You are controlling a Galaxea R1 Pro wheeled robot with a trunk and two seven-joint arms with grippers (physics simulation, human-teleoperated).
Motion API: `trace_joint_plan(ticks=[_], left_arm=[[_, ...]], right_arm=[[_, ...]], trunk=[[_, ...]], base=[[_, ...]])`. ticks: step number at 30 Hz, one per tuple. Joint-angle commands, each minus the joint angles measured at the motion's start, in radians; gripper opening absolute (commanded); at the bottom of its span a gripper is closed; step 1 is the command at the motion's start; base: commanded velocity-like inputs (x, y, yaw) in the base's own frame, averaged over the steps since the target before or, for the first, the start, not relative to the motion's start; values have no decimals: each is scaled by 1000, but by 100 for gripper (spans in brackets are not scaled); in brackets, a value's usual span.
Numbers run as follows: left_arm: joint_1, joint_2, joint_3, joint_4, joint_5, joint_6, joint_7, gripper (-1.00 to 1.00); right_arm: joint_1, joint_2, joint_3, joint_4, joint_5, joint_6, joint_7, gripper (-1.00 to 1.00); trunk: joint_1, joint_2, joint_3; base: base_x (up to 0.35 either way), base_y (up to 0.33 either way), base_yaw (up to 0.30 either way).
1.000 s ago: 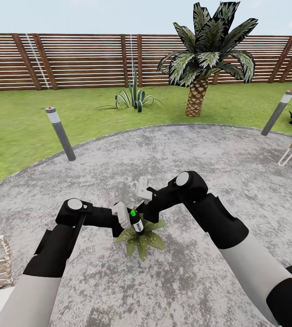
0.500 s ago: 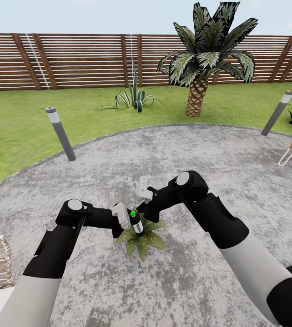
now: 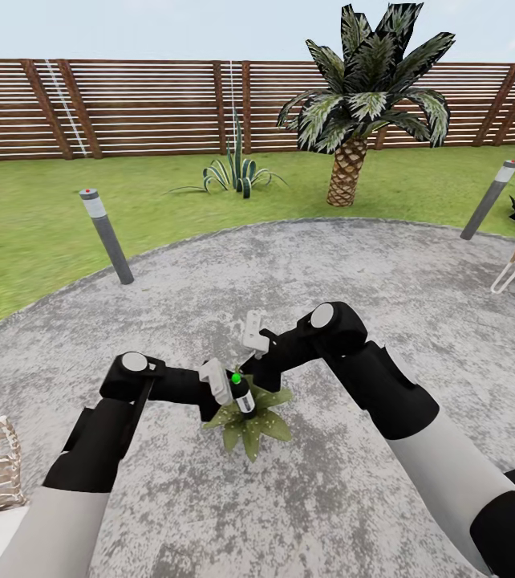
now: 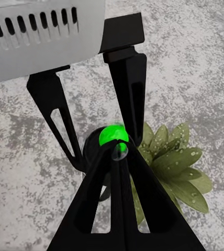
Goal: Pick up the pesticide atomizer in the garden and spray insectifuge to fully cover both potted plants in the garden.
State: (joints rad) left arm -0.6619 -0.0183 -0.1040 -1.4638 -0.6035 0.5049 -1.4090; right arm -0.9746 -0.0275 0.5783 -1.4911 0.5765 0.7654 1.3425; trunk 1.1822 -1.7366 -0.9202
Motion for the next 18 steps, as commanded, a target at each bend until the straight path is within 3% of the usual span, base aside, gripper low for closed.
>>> trace_joint_plan(ticks=[1,18], left_arm=[[-1,-3,0,-1,-6,11,-7,-100],[-27,-9,-34,-5,-3,48,-8,-100]], right_arm=[[-1,0,1,-1,7,8,6,-100],[-1,0,2,-1,7,7,6,-100]], trunk=[[0,0,-1],[0,0,-1]], base=[[0,0,0],[0,0,0]])
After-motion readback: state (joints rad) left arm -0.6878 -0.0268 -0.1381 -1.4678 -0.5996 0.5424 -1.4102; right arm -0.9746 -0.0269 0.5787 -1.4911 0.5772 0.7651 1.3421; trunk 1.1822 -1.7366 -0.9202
